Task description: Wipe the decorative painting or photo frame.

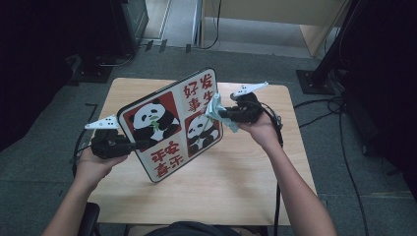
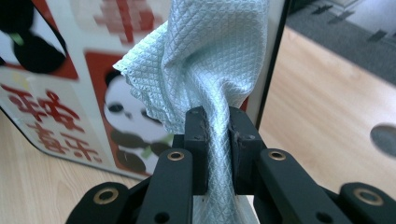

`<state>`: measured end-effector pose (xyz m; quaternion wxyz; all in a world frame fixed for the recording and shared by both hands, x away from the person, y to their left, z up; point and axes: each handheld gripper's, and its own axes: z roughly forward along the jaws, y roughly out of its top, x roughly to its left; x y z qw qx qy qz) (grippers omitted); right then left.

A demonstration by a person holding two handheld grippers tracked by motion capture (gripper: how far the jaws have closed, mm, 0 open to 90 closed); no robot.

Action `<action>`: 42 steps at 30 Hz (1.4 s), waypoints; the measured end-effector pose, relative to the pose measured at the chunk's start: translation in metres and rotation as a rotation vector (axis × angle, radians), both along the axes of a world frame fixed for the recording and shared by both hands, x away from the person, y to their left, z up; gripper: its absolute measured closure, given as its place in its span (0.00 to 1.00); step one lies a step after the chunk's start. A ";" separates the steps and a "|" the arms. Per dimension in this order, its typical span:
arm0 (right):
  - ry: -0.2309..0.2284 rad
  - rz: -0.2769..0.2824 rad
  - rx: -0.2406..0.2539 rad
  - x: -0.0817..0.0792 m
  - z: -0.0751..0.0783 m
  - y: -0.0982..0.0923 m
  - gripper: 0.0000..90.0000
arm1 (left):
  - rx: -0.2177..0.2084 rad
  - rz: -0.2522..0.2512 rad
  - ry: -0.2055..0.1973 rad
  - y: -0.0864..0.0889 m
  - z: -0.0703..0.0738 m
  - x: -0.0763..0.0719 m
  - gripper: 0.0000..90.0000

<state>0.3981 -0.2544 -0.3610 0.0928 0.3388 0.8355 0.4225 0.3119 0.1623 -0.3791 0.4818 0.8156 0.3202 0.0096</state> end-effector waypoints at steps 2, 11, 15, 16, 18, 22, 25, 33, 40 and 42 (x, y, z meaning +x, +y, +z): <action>-0.016 0.007 0.009 0.002 0.011 0.002 0.90 | 0.000 -0.001 0.000 0.000 0.000 0.000 0.89; -0.063 0.022 0.005 0.010 0.050 0.015 0.90 | -0.009 -0.004 0.012 0.001 -0.001 0.001 0.88; -0.084 0.022 0.026 0.014 0.068 0.020 0.90 | -0.008 -0.005 0.009 0.001 -0.001 0.001 0.89; -0.089 0.027 0.026 0.015 0.072 0.023 0.90 | -0.006 -0.006 0.008 0.001 -0.001 0.001 0.89; -0.102 0.029 0.028 0.015 0.079 0.028 0.90 | -0.005 -0.006 0.006 0.001 -0.001 0.001 0.89; -0.119 0.040 0.026 0.017 0.086 0.038 0.90 | -0.002 -0.007 0.009 0.001 0.000 0.002 0.89; -0.116 0.041 0.016 0.018 0.084 0.044 0.90 | -0.001 -0.007 0.009 0.001 0.000 0.002 0.89; -0.114 0.045 0.010 0.019 0.080 0.047 0.89 | 0.000 -0.010 0.005 0.001 0.000 0.002 0.89; -0.105 0.049 0.013 0.018 0.074 0.047 0.89 | 0.001 -0.009 0.006 0.001 0.000 0.002 0.89; -0.106 0.052 0.011 0.018 0.073 0.047 0.89 | 0.001 -0.010 0.005 0.001 0.000 0.002 0.89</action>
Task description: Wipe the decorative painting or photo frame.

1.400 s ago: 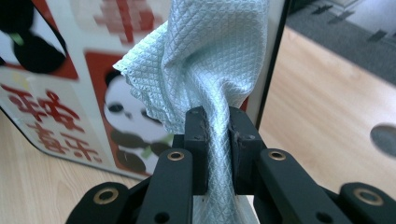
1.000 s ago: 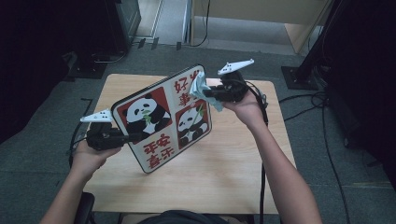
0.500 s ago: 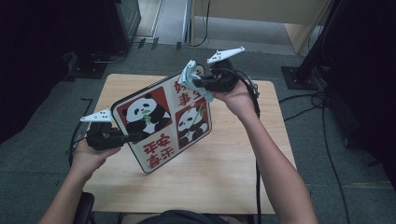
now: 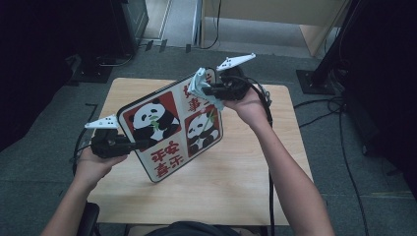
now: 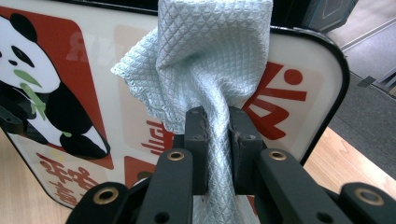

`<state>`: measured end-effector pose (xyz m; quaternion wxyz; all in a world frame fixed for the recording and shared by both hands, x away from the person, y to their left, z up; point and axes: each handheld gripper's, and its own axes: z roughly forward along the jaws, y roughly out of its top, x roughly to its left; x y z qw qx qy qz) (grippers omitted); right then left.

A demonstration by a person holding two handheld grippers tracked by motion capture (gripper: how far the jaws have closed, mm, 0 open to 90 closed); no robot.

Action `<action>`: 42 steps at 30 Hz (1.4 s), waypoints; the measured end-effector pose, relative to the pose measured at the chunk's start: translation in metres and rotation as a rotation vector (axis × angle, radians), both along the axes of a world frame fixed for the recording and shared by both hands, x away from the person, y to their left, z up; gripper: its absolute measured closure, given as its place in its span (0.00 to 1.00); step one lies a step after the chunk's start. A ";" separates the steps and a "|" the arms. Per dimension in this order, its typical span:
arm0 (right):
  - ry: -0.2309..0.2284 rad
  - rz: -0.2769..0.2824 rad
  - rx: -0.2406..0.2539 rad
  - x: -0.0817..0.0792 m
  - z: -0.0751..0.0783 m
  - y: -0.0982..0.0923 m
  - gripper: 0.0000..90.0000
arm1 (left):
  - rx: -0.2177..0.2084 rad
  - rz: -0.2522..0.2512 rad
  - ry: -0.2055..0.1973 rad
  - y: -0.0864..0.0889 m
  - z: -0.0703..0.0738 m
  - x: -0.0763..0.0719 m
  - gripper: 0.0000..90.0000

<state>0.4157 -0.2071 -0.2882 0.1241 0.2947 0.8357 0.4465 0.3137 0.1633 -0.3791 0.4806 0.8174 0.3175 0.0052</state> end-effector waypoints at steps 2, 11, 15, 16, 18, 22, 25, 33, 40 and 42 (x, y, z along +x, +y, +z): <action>-0.001 0.001 -0.002 0.000 -0.001 0.000 0.89 | 0.000 0.000 0.000 0.000 0.000 0.000 0.89; 0.012 0.003 0.006 -0.003 -0.018 -0.002 0.89 | -0.002 0.001 0.001 0.000 0.000 0.000 0.89; 0.017 0.000 0.013 -0.005 -0.025 -0.003 0.89 | -0.002 0.001 0.000 0.000 0.000 0.000 0.89; 0.017 0.001 0.016 -0.005 -0.026 -0.003 0.89 | -0.002 0.001 0.001 0.000 0.000 0.000 0.89; 0.022 -0.001 0.025 -0.006 -0.030 -0.004 0.89 | -0.003 0.001 0.001 0.000 0.000 0.000 0.89; 0.026 0.000 0.024 -0.007 -0.036 -0.005 0.89 | -0.002 0.001 0.000 0.000 0.000 0.000 0.89; 0.029 0.003 0.013 -0.008 -0.041 -0.005 0.89 | -0.002 0.000 0.000 0.000 0.000 0.000 0.89; 0.036 -0.002 0.017 -0.013 -0.054 -0.006 0.89 | -0.003 0.001 0.000 0.000 0.000 0.000 0.89; 0.048 0.000 0.025 -0.015 -0.067 -0.009 0.89 | -0.001 0.000 0.000 0.000 0.000 0.000 0.89; 0.056 -0.005 0.026 -0.016 -0.070 -0.009 0.89 | -0.002 0.001 0.000 0.000 0.000 0.000 0.89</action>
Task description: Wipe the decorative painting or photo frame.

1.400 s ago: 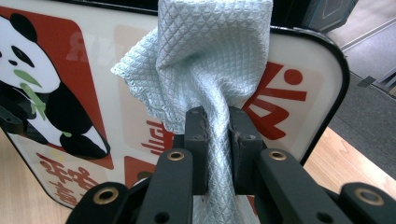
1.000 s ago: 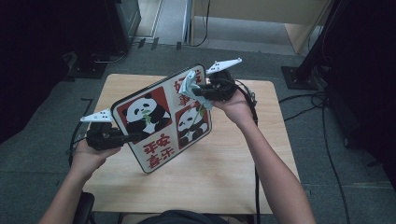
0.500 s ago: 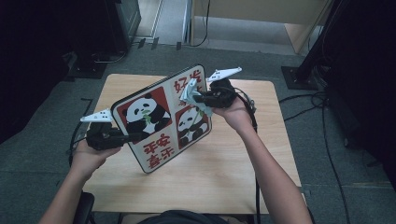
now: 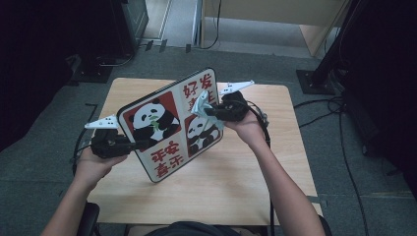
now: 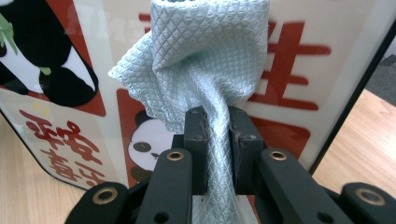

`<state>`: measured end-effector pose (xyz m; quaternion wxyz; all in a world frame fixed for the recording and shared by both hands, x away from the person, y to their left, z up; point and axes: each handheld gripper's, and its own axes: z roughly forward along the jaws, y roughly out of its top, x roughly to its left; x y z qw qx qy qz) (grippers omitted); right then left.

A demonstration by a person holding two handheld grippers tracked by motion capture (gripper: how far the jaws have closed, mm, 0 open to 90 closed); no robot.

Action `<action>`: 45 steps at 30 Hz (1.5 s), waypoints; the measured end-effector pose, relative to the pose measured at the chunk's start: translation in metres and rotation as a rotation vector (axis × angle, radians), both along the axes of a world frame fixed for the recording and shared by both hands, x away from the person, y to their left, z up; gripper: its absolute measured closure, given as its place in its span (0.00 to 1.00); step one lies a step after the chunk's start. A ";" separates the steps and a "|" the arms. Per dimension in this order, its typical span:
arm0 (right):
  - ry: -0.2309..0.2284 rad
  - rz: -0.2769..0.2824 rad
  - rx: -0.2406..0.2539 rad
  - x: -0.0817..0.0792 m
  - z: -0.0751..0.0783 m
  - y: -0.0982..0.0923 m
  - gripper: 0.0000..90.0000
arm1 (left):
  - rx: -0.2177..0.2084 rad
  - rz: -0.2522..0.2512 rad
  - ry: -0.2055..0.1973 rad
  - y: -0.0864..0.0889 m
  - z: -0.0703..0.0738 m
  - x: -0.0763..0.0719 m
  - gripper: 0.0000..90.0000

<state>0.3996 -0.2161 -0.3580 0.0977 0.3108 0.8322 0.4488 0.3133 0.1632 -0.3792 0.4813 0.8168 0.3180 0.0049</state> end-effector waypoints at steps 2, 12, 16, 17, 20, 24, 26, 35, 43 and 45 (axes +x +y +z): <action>0.005 0.001 0.001 0.000 -0.003 -0.001 0.89 | 0.000 0.000 0.000 0.000 0.000 0.000 0.89; 0.027 0.001 0.001 -0.004 -0.020 -0.003 0.89 | -0.001 0.000 0.001 0.000 0.000 0.000 0.89; 0.036 0.000 0.000 -0.005 -0.026 -0.003 0.89 | -0.001 0.000 0.000 0.000 0.000 0.000 0.89; 0.042 0.001 0.000 -0.005 -0.027 -0.003 0.89 | -0.001 0.000 0.001 0.000 0.000 0.000 0.89; 0.045 0.004 -0.001 -0.006 -0.033 -0.004 0.89 | -0.001 -0.001 0.001 0.000 0.000 0.000 0.89; 0.035 0.005 0.005 -0.009 -0.042 -0.006 0.89 | -0.001 -0.001 0.002 0.000 0.000 0.000 0.89; 0.040 0.006 0.001 -0.010 -0.047 -0.007 0.89 | -0.001 -0.001 0.002 0.000 0.000 0.000 0.89; 0.062 0.002 -0.001 -0.016 -0.069 -0.009 0.89 | -0.005 -0.003 0.005 0.000 0.000 0.000 0.89; 0.076 -0.001 0.004 -0.020 -0.085 -0.009 0.89 | -0.005 -0.001 0.006 0.000 0.000 0.000 0.89; 0.076 -0.003 0.009 -0.022 -0.090 -0.009 0.89 | -0.005 -0.001 0.006 0.000 0.000 -0.001 0.89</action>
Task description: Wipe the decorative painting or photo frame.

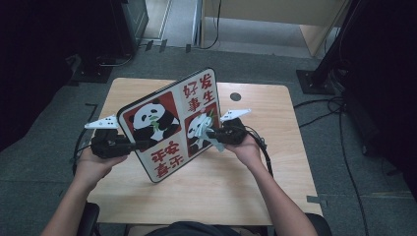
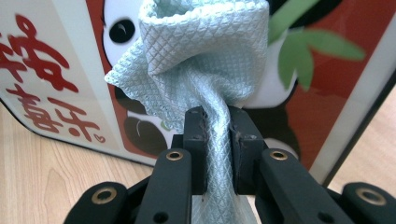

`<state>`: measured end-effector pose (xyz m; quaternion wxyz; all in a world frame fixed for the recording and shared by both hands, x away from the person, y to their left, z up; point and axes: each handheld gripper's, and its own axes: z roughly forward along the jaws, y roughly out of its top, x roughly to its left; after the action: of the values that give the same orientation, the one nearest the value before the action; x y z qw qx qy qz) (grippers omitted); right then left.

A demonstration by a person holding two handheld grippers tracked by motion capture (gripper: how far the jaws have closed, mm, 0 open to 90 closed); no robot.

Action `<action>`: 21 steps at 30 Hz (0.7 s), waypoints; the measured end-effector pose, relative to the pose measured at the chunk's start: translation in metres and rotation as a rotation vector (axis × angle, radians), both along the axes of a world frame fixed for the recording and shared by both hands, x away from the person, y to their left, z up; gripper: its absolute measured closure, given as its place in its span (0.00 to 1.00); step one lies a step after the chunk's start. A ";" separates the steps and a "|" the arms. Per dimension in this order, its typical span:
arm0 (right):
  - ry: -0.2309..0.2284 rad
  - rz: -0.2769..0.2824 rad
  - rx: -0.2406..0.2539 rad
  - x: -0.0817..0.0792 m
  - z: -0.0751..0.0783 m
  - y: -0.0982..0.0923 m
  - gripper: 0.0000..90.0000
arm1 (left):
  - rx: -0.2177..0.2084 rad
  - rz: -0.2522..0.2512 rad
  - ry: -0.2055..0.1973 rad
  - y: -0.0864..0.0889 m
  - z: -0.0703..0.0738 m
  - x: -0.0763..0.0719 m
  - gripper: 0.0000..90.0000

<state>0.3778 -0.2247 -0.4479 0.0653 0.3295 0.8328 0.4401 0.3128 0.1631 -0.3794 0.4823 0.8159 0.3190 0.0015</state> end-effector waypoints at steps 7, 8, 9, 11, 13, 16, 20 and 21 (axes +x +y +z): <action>0.015 -0.008 -0.033 -0.006 -0.013 0.001 0.89 | 0.002 -0.003 -0.003 0.000 0.000 0.000 0.89; 0.015 -0.011 -0.030 -0.007 -0.015 0.001 0.89 | 0.001 -0.003 -0.003 0.000 0.000 0.000 0.89; 0.017 -0.013 -0.028 -0.007 -0.017 0.001 0.89 | 0.000 -0.002 -0.001 0.000 0.000 0.000 0.89; 0.017 -0.009 -0.022 -0.008 -0.021 0.000 0.88 | 0.002 -0.004 -0.003 0.000 0.000 0.000 0.89; 0.012 -0.016 -0.020 -0.011 -0.025 0.002 0.88 | 0.002 -0.004 -0.005 0.000 0.000 0.000 0.89; 0.016 -0.015 -0.030 -0.013 -0.032 0.002 0.88 | 0.002 -0.004 -0.005 0.000 0.000 0.000 0.89; 0.039 -0.009 -0.060 -0.014 -0.039 0.002 0.88 | 0.002 -0.006 -0.006 0.000 0.000 0.000 0.89; 0.043 -0.011 -0.060 -0.014 -0.040 0.002 0.88 | 0.001 -0.007 -0.006 0.000 0.000 0.000 0.89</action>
<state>0.3639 -0.2232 -0.4883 0.0598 0.3414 0.8448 0.4075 0.3130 0.1634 -0.3795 0.4826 0.8173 0.3149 0.0024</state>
